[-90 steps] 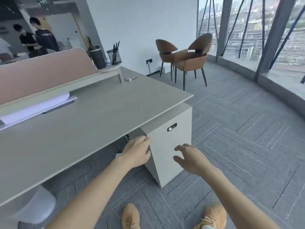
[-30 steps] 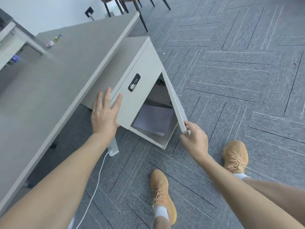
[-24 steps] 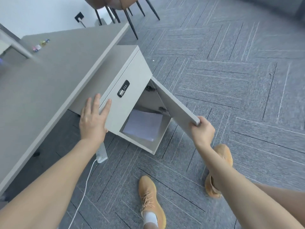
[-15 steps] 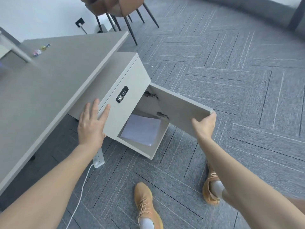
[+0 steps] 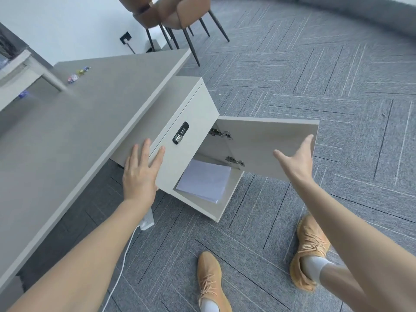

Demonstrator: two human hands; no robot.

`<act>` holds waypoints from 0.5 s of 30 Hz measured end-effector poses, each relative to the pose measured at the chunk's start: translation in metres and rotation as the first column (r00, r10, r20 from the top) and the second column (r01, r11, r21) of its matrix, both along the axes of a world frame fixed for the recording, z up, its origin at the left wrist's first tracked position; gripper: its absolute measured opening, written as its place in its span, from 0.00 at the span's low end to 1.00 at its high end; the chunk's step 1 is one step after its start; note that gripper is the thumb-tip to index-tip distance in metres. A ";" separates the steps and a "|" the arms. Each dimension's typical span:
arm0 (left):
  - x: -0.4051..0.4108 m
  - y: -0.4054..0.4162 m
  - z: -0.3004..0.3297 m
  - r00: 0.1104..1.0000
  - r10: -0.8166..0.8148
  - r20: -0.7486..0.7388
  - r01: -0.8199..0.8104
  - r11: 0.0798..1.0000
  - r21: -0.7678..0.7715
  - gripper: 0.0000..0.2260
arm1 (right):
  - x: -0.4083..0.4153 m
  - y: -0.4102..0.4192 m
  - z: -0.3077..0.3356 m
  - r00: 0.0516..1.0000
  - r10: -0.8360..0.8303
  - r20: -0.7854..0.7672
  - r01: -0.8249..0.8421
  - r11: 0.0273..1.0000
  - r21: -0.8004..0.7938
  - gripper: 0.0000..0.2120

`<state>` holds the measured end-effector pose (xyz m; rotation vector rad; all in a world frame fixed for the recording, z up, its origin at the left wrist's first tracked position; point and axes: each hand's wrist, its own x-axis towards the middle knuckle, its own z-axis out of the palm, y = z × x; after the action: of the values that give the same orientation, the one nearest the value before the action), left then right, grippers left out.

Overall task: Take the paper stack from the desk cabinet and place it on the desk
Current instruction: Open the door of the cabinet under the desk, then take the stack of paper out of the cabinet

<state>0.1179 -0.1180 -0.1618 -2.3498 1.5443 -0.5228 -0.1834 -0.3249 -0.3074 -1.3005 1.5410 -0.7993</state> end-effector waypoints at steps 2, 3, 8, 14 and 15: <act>0.000 0.000 0.000 1.000 0.002 0.005 -0.002 1.000 0.004 0.53 | 0.001 -0.005 0.006 0.999 0.037 -0.006 -0.037 0.999 0.021 0.51; 0.000 0.000 0.001 1.000 0.005 0.006 -0.005 1.000 0.006 0.53 | 0.002 -0.005 0.008 0.998 0.057 -0.004 -0.057 0.998 0.026 0.51; -0.001 -0.001 0.000 1.000 0.022 0.014 -0.022 1.000 0.017 0.53 | 0.011 0.005 0.011 0.984 0.175 -0.028 -0.175 0.985 0.007 0.49; -0.019 -0.006 -0.002 0.994 0.104 0.020 -0.102 0.992 -0.077 0.46 | 0.012 0.018 0.009 0.937 0.319 -0.146 -0.320 0.947 0.018 0.42; -0.031 -0.009 -0.005 0.991 0.134 -0.025 -0.136 0.982 -0.134 0.40 | 0.013 0.020 0.005 0.920 0.350 -0.179 -0.352 0.936 0.019 0.38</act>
<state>0.0865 -0.1269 -0.1672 -2.5439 1.3824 -0.5952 -0.1702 -0.3051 -0.3020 -1.6380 1.3814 -0.4730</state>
